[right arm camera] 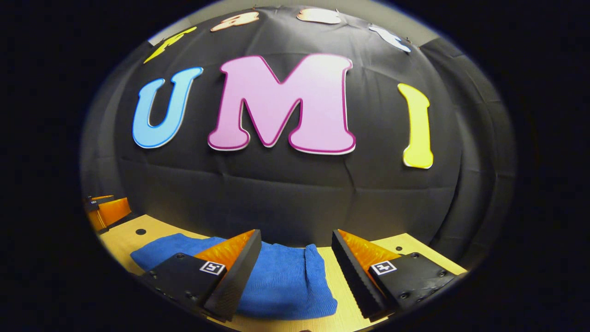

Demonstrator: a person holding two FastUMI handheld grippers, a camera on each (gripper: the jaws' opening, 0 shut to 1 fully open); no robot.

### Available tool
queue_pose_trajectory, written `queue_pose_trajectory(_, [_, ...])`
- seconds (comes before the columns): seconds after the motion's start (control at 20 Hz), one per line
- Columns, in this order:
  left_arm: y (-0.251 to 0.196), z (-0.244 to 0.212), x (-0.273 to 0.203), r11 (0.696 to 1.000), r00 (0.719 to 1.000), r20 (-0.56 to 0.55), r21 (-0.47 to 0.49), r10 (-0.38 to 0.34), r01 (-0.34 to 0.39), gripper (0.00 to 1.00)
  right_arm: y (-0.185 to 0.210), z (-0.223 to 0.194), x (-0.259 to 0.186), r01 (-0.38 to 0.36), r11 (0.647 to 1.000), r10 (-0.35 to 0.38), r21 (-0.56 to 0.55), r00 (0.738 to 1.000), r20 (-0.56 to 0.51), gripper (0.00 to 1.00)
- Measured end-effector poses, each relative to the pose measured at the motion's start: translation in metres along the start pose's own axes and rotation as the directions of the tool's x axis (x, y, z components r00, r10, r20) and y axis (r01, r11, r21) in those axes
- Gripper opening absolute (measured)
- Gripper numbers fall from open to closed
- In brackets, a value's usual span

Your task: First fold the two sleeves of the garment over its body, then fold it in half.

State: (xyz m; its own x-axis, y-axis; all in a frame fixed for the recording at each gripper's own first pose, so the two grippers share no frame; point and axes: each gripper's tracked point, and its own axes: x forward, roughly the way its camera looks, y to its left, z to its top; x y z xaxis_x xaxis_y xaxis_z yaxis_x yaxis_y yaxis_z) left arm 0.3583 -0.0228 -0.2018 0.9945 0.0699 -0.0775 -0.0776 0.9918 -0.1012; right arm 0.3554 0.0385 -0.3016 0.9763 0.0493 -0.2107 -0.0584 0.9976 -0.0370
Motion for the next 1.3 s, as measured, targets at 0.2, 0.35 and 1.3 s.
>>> queue_pose_trajectory(0.2, [-0.003, 0.027, -0.076, 0.999, 0.992, 0.117, 0.018, -0.045, 0.043, 0.82, 0.007, 0.007, -0.07, 0.0, 1.0, 0.0, -0.011, 1.0, 0.016, 0.98])
queue_pose_trajectory(0.35, [-0.004, 0.025, -0.127, 0.998, 0.994, 0.095, 0.037, -0.046, 0.043, 0.82, 0.008, -0.003, -0.124, -0.017, 1.0, 0.017, -0.013, 0.999, -0.044, 0.97])
queue_pose_trajectory(1.3, [-0.004, 0.097, -0.419, 1.0, 0.998, -0.054, -0.018, 0.015, -0.016, 0.81, 0.004, 0.088, -0.418, -0.234, 0.972, 0.229, 0.003, 0.951, -0.209, 0.97])
